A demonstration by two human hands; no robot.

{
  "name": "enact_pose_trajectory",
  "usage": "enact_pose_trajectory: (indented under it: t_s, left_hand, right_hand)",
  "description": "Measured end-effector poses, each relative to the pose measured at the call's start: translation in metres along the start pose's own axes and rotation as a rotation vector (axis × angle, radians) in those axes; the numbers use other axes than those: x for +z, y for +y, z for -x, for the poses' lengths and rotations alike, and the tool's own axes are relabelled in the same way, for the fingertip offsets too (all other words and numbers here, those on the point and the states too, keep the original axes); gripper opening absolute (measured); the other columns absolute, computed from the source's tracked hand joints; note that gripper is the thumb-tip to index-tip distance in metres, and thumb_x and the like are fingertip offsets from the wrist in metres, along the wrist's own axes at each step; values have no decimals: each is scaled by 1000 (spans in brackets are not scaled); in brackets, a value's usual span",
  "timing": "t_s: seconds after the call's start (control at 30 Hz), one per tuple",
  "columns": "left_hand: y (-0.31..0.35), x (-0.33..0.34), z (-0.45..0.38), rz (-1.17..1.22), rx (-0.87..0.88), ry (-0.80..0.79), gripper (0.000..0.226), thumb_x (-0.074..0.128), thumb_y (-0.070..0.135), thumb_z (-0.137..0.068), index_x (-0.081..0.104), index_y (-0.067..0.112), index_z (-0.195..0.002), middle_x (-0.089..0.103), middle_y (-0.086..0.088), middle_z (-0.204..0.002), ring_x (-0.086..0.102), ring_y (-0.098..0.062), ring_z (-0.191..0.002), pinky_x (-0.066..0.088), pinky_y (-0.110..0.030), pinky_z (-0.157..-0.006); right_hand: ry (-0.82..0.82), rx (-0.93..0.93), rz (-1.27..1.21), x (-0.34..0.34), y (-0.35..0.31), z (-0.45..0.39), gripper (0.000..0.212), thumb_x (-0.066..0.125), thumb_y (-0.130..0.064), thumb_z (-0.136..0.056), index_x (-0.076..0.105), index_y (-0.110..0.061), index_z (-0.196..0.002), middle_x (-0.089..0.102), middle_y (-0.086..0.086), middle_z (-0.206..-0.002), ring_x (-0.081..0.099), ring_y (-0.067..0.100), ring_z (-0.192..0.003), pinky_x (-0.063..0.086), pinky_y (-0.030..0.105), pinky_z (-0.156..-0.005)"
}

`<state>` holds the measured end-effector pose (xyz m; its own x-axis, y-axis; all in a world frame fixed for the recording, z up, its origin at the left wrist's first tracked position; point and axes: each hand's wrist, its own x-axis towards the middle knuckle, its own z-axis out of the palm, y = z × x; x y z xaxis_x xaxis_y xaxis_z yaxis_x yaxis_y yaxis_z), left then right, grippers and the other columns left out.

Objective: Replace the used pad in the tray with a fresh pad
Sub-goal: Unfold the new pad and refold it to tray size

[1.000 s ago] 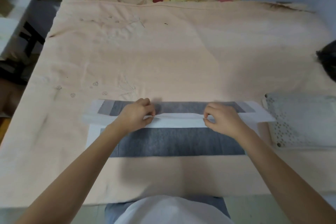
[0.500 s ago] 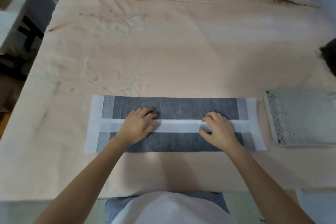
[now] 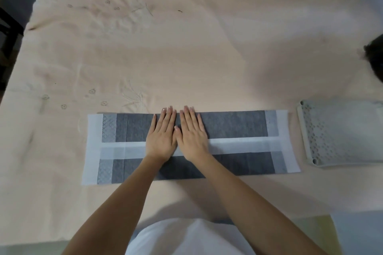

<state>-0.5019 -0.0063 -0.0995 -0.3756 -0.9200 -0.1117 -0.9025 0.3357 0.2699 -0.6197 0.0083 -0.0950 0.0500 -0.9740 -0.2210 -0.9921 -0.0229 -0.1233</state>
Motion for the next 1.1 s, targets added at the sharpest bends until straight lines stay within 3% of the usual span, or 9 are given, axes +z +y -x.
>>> enact_pose_trajectory:
  t_s: [0.1, 0.23, 0.37, 1.1]
  left_hand:
    - [0, 1, -2, -12, -3, 6, 60, 11, 35, -97, 23, 5, -148, 18, -9, -156, 13, -24, -145, 12, -43, -119]
    - [0, 3, -3, -15, -7, 18, 59, 15, 35, -98, 24, 5, -147, 19, -10, -156, 14, -24, -145, 13, -43, -119]
    - [-1, 5, -3, -28, -7, 25, 58, 18, 35, -98, 22, 6, -148, 18, -8, -156, 12, -22, -145, 11, -42, -119]
    - [-2, 9, -3, -81, -26, 22, 60, 11, 38, -97, 11, 11, -151, 6, -2, -158, 1, -16, -146, 3, -38, -120]
  right_hand:
    - [19, -22, 7, 6, 7, 1, 61, -2, -41, -98, -1, -8, -149, -7, 6, -158, -12, 19, -145, -6, 38, -119]
    - [81, -22, -8, 8, 9, 1, 58, 8, -37, -100, 13, -6, -149, 9, 8, -158, 4, 22, -146, 8, 41, -119]
    - [103, -54, -39, 9, 24, 4, 56, 17, -34, -101, 17, -6, -149, 12, 8, -158, 7, 21, -146, 11, 40, -119]
    - [135, 320, -97, -6, 228, 52, 59, 16, -34, -98, 7, -9, -150, 3, 5, -159, 0, 15, -146, 1, 34, -120]
